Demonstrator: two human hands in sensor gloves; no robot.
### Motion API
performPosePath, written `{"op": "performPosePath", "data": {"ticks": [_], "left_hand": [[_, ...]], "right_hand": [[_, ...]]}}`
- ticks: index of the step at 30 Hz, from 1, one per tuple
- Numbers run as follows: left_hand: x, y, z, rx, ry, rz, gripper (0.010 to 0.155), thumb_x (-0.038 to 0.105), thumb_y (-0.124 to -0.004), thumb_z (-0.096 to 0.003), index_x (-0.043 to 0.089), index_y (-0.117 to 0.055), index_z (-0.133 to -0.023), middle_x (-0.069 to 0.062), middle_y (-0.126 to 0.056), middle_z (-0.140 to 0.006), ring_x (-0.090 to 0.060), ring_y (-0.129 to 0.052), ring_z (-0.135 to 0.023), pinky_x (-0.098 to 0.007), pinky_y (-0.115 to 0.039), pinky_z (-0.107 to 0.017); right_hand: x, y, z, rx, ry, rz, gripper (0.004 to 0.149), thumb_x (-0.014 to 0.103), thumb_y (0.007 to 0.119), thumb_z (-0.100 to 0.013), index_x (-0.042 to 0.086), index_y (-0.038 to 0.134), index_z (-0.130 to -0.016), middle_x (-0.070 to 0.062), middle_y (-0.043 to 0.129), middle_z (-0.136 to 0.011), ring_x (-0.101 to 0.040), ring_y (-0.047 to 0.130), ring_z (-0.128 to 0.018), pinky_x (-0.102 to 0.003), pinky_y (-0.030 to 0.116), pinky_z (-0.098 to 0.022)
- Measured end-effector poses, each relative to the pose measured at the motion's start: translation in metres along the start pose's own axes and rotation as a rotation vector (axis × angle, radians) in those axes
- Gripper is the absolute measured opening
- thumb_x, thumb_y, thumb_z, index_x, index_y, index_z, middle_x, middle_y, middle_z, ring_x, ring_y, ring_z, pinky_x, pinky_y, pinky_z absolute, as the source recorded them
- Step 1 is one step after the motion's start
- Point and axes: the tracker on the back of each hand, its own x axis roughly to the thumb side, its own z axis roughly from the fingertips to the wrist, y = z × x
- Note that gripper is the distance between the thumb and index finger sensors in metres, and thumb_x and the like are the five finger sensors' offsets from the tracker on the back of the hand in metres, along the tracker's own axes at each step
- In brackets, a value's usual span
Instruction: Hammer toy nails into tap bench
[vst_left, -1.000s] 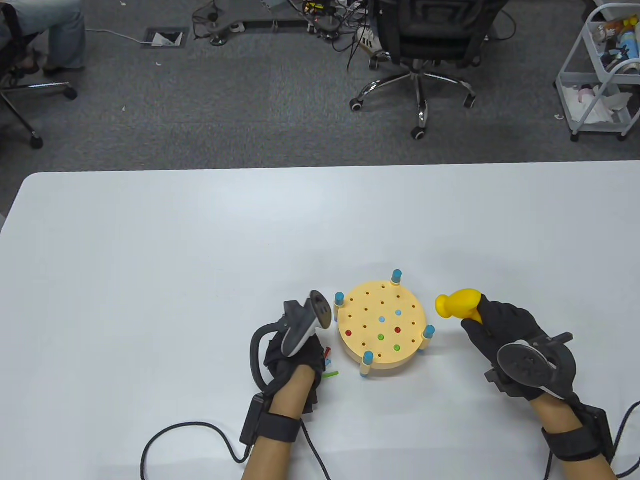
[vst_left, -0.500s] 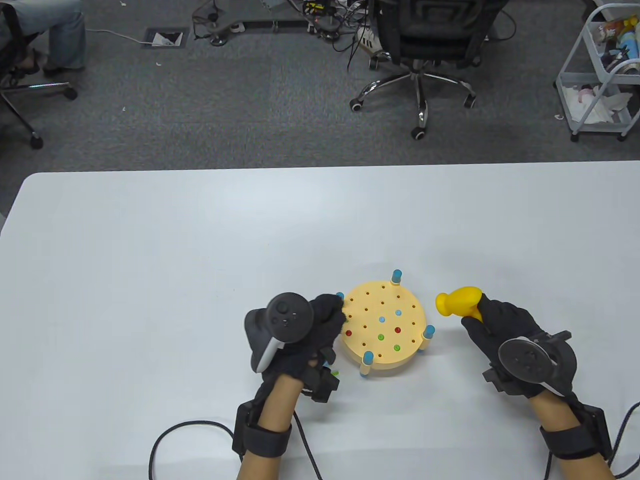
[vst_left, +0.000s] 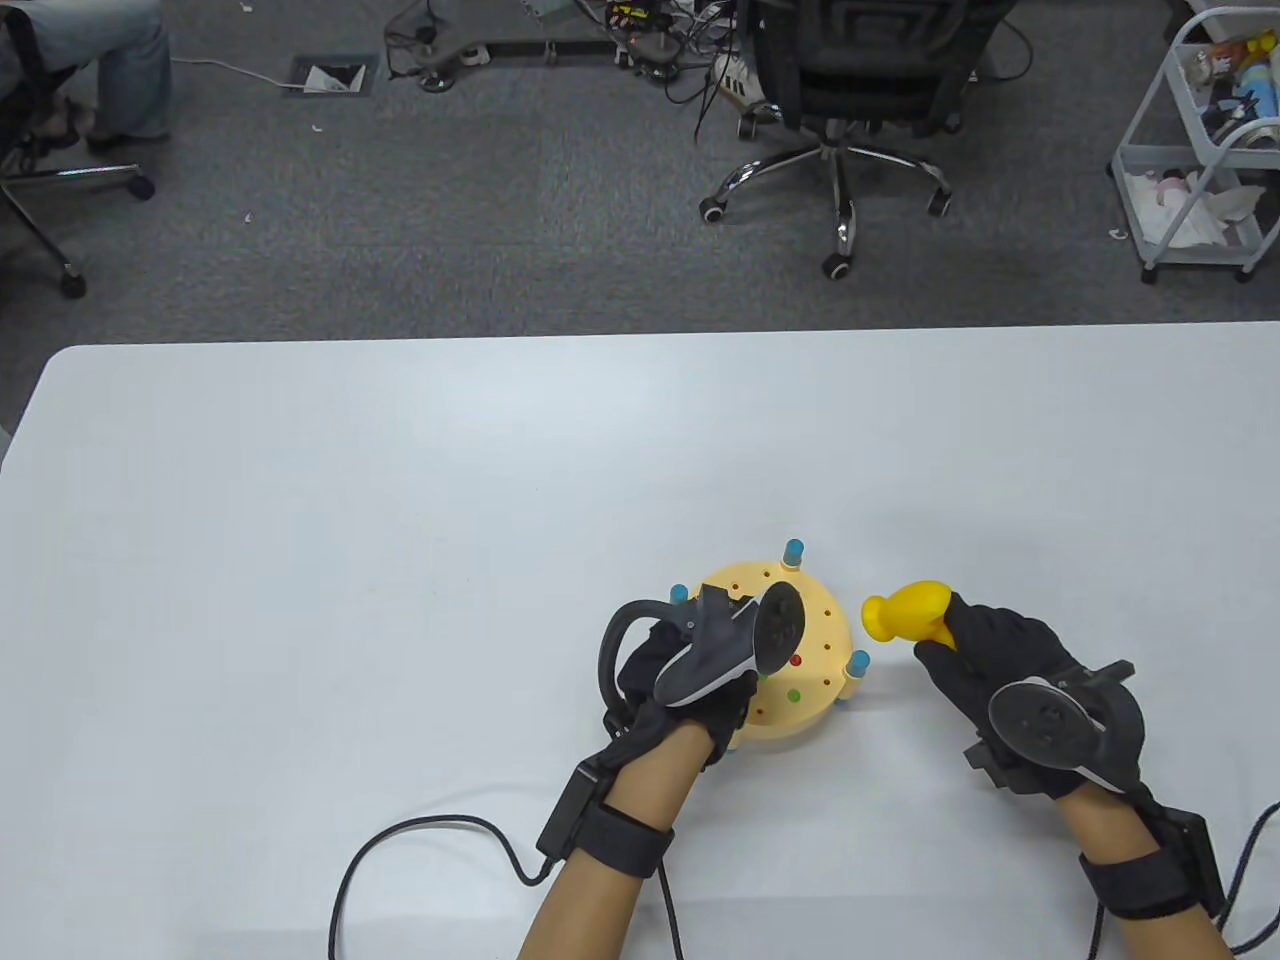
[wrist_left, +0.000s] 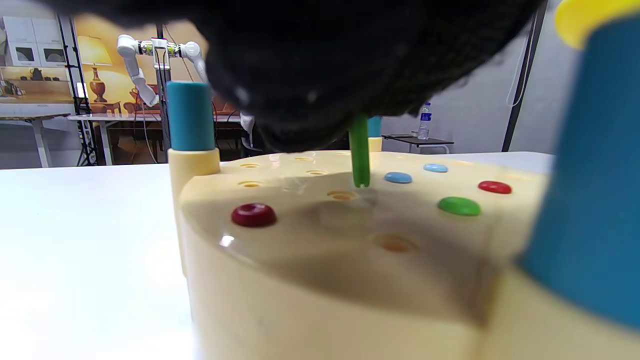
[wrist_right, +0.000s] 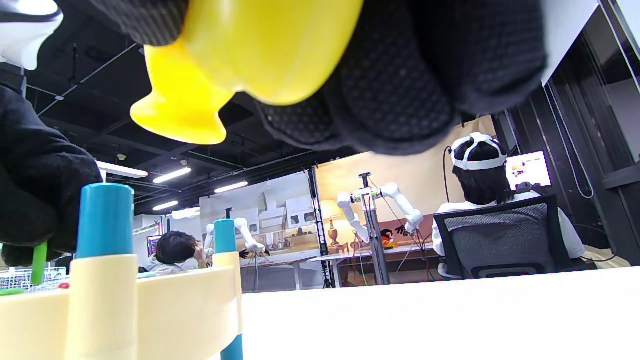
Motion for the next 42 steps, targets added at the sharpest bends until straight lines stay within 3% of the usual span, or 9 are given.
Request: {"op": "performPosePath", "data": {"ticks": [19, 26, 29, 32, 35, 39, 40, 41, 42], "left_hand": [[0.000, -0.006, 0.001, -0.035, -0.016, -0.077, 0.048, 0.037, -0.083, -0.0375, 0.023, -0.082, -0.083, -0.011, -0.099, -0.065, -0.013, -0.099, -0.022, -0.030, -0.084, -0.014], [-0.035, 0.020, 0.018, 0.401, 0.115, 0.133, 0.054, 0.045, -0.080, -0.0365, 0.021, -0.081, -0.085, -0.011, -0.098, -0.064, -0.016, -0.097, -0.023, -0.031, -0.082, -0.015], [-0.054, 0.004, 0.005, 0.242, 0.211, 0.126, 0.069, 0.052, -0.080, -0.0345, 0.020, -0.070, -0.094, -0.014, -0.089, -0.078, -0.017, -0.096, -0.034, -0.033, -0.081, -0.023], [-0.064, -0.019, -0.008, 0.105, 0.170, 0.173, 0.066, 0.048, -0.082, -0.0354, 0.023, -0.070, -0.095, -0.014, -0.088, -0.082, -0.018, -0.096, -0.038, -0.034, -0.081, -0.025], [-0.073, -0.033, -0.015, 0.086, 0.153, 0.223, 0.052, 0.040, -0.083, -0.0372, 0.027, -0.076, -0.087, -0.011, -0.091, -0.077, -0.016, -0.097, -0.035, -0.032, -0.082, -0.023], [-0.081, -0.038, -0.017, 0.076, 0.107, 0.305, 0.052, 0.040, -0.084, -0.0370, 0.026, -0.076, -0.087, -0.011, -0.091, -0.077, -0.015, -0.097, -0.033, -0.032, -0.082, -0.023], [-0.082, -0.040, -0.017, 0.086, 0.101, 0.319, 0.052, 0.040, -0.084, -0.0369, 0.026, -0.076, -0.086, -0.012, -0.091, -0.077, -0.015, -0.097, -0.033, -0.032, -0.082, -0.022], [-0.083, -0.041, -0.017, 0.091, 0.090, 0.332, 0.052, 0.039, -0.084, -0.0370, 0.026, -0.076, -0.086, -0.012, -0.091, -0.077, -0.015, -0.097, -0.032, -0.031, -0.082, -0.022], [-0.084, -0.041, -0.018, 0.084, 0.081, 0.329, 0.052, 0.040, -0.084, -0.0370, 0.026, -0.076, -0.086, -0.012, -0.091, -0.077, -0.015, -0.097, -0.032, -0.031, -0.082, -0.022]], "right_hand": [[0.003, 0.002, 0.000, 0.017, -0.010, 0.015, 0.065, 0.055, 0.056, -0.042, 0.013, 0.077, -0.088, -0.005, 0.096, -0.057, -0.019, 0.098, -0.039, -0.039, 0.084, -0.041], [0.018, -0.006, 0.000, -0.011, -0.053, 0.003, 0.065, 0.055, 0.057, -0.042, 0.014, 0.077, -0.088, -0.006, 0.096, -0.058, -0.019, 0.098, -0.039, -0.040, 0.083, -0.042], [0.042, -0.014, -0.002, -0.028, -0.105, 0.015, 0.065, 0.055, 0.058, -0.042, 0.014, 0.077, -0.089, -0.006, 0.096, -0.059, -0.020, 0.098, -0.041, -0.041, 0.083, -0.043], [0.078, -0.012, -0.007, 0.038, -0.181, 0.108, 0.065, 0.055, 0.059, -0.042, 0.015, 0.078, -0.090, -0.007, 0.096, -0.060, -0.021, 0.098, -0.041, -0.041, 0.083, -0.043], [0.114, 0.001, -0.014, 0.131, -0.237, 0.254, 0.065, 0.055, 0.060, -0.042, 0.015, 0.078, -0.090, -0.007, 0.096, -0.060, -0.020, 0.098, -0.042, -0.041, 0.083, -0.044], [0.146, 0.019, -0.028, 0.064, -0.207, 0.404, 0.065, 0.054, 0.060, -0.042, 0.014, 0.079, -0.090, -0.006, 0.097, -0.058, -0.020, 0.099, -0.039, -0.041, 0.084, -0.042], [0.151, 0.025, -0.032, 0.102, -0.205, 0.443, 0.065, 0.054, 0.063, -0.042, 0.014, 0.082, -0.088, -0.008, 0.099, -0.055, -0.022, 0.099, -0.037, -0.042, 0.084, -0.041], [0.156, 0.038, -0.036, 0.301, -0.221, 0.525, 0.064, 0.052, 0.065, -0.041, 0.012, 0.084, -0.088, -0.010, 0.099, -0.054, -0.023, 0.099, -0.036, -0.043, 0.084, -0.040], [0.158, 0.034, -0.037, 0.345, -0.155, 0.643, 0.066, 0.056, 0.057, -0.042, 0.017, 0.077, -0.091, -0.002, 0.097, -0.057, -0.016, 0.100, -0.039, -0.037, 0.085, -0.042]]}}
